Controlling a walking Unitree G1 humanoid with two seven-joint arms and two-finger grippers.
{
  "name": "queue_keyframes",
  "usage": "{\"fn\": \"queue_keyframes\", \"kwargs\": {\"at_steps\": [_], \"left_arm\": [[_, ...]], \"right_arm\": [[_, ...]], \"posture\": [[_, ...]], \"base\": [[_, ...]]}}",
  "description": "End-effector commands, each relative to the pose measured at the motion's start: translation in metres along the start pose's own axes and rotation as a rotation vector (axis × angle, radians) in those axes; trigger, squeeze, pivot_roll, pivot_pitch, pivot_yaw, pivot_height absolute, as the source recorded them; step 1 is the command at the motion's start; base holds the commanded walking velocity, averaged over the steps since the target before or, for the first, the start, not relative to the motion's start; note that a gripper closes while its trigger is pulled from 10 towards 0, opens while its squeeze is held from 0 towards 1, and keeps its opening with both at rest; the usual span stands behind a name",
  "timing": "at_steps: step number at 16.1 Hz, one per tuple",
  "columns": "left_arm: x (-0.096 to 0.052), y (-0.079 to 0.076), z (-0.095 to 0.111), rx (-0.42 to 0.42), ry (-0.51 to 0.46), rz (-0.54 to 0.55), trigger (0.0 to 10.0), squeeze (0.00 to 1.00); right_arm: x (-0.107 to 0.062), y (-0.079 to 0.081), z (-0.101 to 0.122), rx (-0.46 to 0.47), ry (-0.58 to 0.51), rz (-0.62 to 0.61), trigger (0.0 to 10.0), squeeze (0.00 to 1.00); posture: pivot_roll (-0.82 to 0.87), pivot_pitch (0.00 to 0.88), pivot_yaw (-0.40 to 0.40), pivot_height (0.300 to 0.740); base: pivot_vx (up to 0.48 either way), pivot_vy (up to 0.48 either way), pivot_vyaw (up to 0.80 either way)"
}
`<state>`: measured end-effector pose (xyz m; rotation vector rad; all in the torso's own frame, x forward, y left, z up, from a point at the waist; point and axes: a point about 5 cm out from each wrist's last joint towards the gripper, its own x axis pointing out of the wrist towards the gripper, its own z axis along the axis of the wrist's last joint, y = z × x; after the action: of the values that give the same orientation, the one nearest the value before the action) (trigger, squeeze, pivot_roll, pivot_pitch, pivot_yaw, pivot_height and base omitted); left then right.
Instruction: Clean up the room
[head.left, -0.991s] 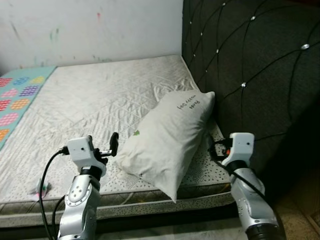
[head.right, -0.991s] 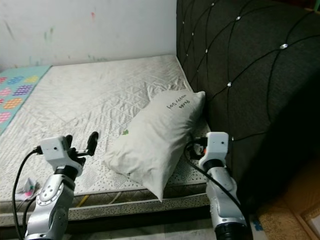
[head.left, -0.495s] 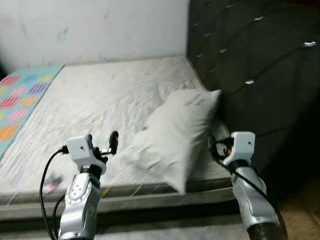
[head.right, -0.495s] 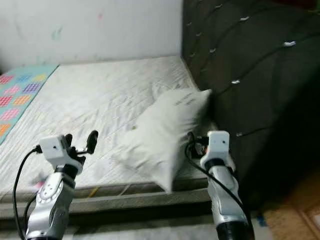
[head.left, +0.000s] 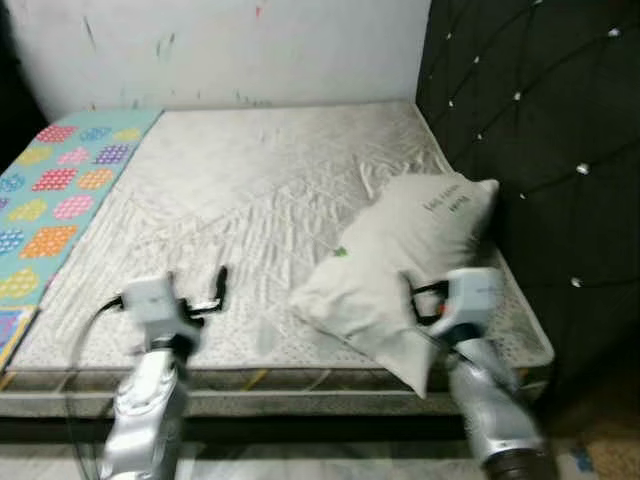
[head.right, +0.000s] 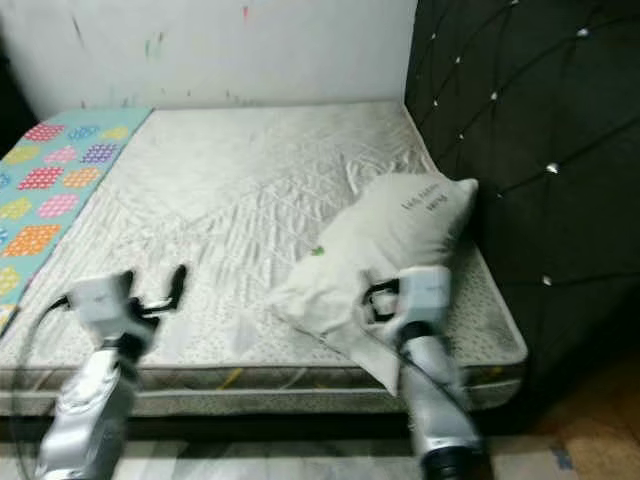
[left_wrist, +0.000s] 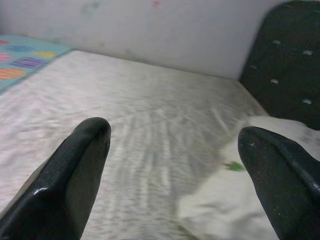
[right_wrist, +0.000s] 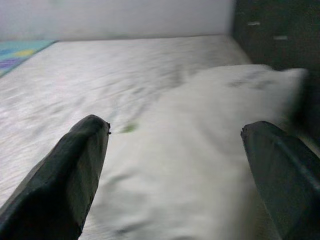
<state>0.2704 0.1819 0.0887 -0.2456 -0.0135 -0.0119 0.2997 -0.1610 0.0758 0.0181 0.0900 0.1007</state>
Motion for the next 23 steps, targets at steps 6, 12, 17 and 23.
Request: {"fn": "queue_keyframes", "kwargs": {"at_steps": [6, 12, 17, 23], "left_arm": [[0.0016, -0.0129, 0.0062, -0.036, -0.031, -0.084, 10.0, 0.0], [0.0007, -0.0122, 0.0067, -0.036, -0.031, -0.096, 10.0, 0.0], [0.0021, -0.0125, 0.0065, -0.038, -0.025, -0.098, 10.0, 0.0], [0.0084, -0.0088, 0.0089, -0.045, -0.022, -0.051, 10.0, 0.0]], "right_arm": [[0.0011, -0.007, 0.0043, -0.02, -0.016, -0.015, 10.0, 0.0], [0.001, -0.0044, 0.0034, -0.015, -0.016, -0.011, 10.0, 0.0], [0.0011, -0.004, 0.0019, -0.012, -0.013, -0.016, 10.0, 0.0], [0.0049, -0.0088, 0.0074, -0.031, -0.026, -0.019, 10.0, 0.0]], "posture": [[-0.19, 0.0, 0.085, 0.74], [-0.18, 0.0, 0.089, 0.74], [-0.18, 0.0, 0.097, 0.74], [-0.19, 0.0, 0.09, 0.74]], "base": [[0.259, 0.0, 0.0], [0.386, 0.0, 0.0], [0.372, 0.0, 0.0], [0.052, 0.0, 0.0]]}}
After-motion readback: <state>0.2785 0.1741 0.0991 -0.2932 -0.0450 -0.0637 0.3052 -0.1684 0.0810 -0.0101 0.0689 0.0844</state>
